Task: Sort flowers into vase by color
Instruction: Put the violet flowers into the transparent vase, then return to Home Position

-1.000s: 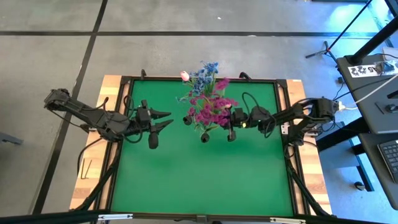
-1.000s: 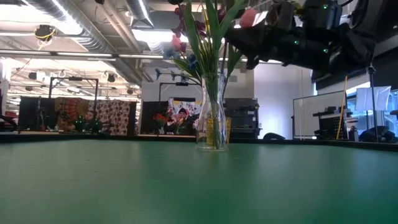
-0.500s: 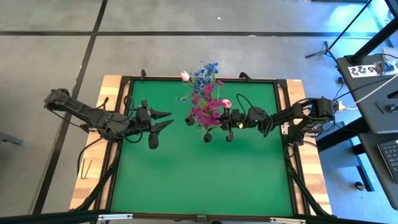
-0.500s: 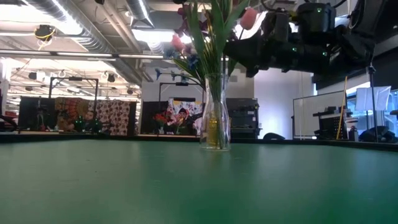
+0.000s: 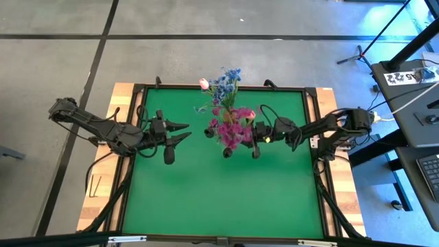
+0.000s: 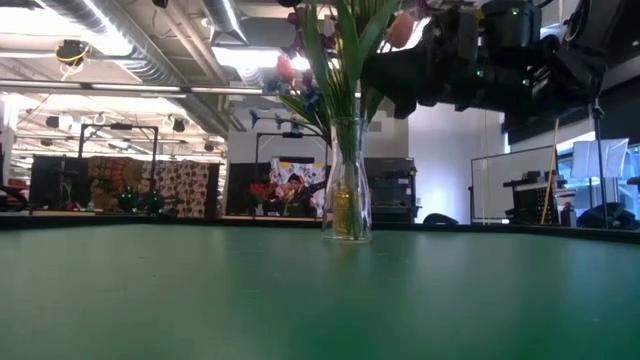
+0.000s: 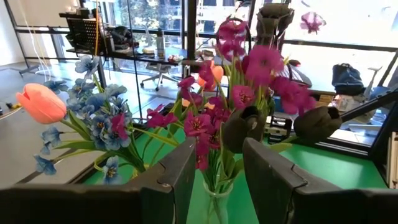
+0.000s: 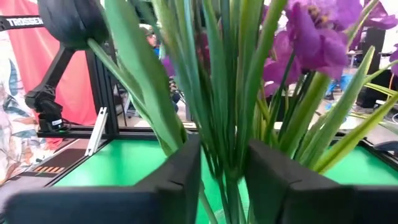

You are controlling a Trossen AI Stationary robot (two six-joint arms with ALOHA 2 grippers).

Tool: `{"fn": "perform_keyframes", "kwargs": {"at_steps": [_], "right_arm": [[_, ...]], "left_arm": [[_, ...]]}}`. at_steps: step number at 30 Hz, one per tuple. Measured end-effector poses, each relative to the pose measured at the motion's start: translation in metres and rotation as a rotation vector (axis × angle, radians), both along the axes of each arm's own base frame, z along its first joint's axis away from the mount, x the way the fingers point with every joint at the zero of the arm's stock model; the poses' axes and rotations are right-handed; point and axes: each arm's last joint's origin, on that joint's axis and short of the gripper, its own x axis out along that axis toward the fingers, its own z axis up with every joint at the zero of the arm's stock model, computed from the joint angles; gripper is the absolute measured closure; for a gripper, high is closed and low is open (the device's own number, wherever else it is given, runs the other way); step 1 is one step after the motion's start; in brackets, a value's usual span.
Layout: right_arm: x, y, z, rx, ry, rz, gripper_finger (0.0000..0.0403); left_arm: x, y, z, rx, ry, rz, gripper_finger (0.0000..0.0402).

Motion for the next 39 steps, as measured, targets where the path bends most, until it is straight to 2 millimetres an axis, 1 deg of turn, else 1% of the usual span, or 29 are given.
{"fn": "perform_keyframes", "kwargs": {"at_steps": [5, 10, 14, 18, 22, 26, 30, 33, 36, 39], "right_arm": [[-0.004, 0.001, 0.004, 0.006, 0.059, 0.000, 0.0234], [-0.011, 0.001, 0.009, -0.005, 0.146, -0.006, 0.0189], [-0.020, 0.002, 0.015, -0.004, 0.207, -0.013, 0.0165], [-0.031, 0.003, 0.023, -0.019, 0.255, -0.038, 0.0150], [-0.044, 0.004, 0.035, -0.028, 0.279, -0.068, 0.0146], [-0.063, 0.004, 0.048, -0.047, 0.287, -0.122, 0.0146], [-0.083, 0.004, 0.058, -0.072, 0.312, -0.209, 0.0146], [-0.099, 0.004, 0.063, -0.089, 0.329, -0.289, 0.0147], [-0.111, 0.004, 0.068, -0.098, 0.328, -0.332, 0.0162], [-0.119, 0.005, 0.071, -0.151, 0.324, -0.347, 0.0200]], "left_arm": [[0.000, 0.000, -0.001, -0.002, 0.006, -0.010, 0.0273], [0.000, -0.001, -0.001, -0.003, 0.007, -0.019, 0.0273], [0.000, -0.001, -0.001, -0.003, 0.006, -0.019, 0.0273], [0.000, -0.001, -0.001, -0.003, 0.007, -0.019, 0.0273], [-0.006, 0.002, 0.004, -0.010, -0.017, -0.024, 0.0273], [-0.015, 0.005, 0.010, -0.001, -0.036, -0.028, 0.0273], [-0.028, 0.010, 0.017, 0.031, -0.048, -0.031, 0.0272], [-0.037, 0.014, 0.016, 0.051, -0.013, -0.031, 0.0273], [-0.043, 0.017, 0.014, 0.051, 0.015, -0.007, 0.0281], [-0.046, 0.020, 0.013, 0.065, 0.031, 0.050, 0.0300]]}}
